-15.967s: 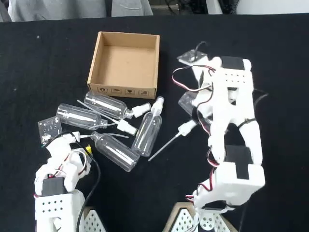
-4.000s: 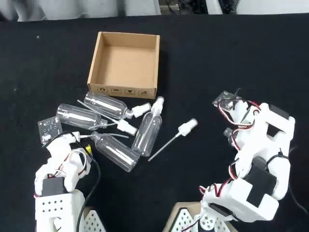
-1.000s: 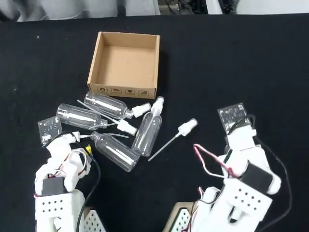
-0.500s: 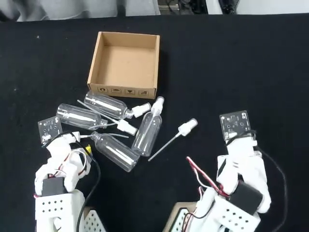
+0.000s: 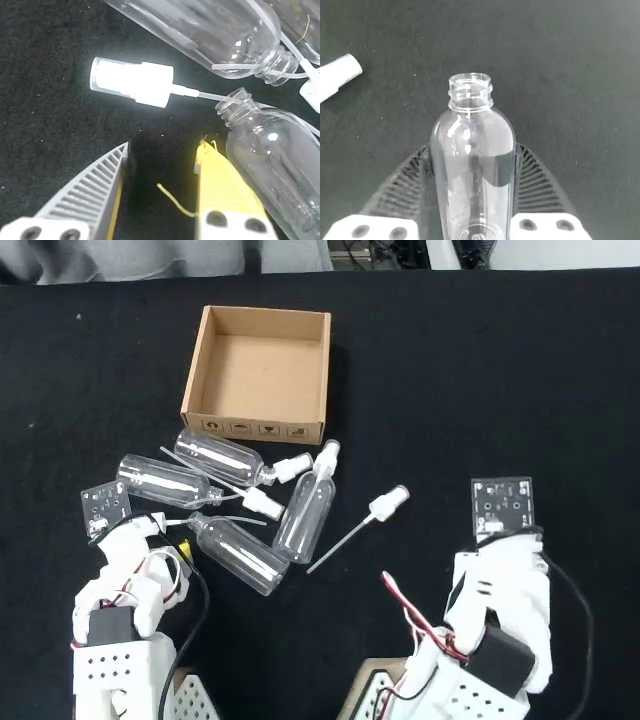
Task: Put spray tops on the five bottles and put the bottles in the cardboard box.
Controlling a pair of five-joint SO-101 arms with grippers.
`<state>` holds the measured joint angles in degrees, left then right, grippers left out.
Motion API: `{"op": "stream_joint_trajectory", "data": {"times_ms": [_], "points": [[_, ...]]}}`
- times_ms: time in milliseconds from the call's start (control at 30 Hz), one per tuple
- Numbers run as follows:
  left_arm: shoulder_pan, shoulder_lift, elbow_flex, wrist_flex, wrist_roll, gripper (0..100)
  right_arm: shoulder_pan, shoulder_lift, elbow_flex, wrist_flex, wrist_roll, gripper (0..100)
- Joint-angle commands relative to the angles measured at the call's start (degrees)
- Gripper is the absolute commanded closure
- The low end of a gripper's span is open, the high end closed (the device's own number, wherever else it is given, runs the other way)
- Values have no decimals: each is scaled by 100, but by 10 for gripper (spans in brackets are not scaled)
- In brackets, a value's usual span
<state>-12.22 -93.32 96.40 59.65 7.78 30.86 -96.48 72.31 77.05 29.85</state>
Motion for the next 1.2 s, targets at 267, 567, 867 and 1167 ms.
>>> {"op": "stream_joint_trajectory", "data": {"times_ms": [267,567,867,1167], "points": [[4,-70,145,44,-53,801,88,-435,101,-149,-387,910],[-611,-70,136,-18,-62,801,79,-840,268,-158,-422,910],[-629,-70,84,-1415,-738,801,79,-1112,831,-308,-422,910],[-673,-70,4,-1908,-738,802,70,-1112,1033,-404,-844,910]]}}
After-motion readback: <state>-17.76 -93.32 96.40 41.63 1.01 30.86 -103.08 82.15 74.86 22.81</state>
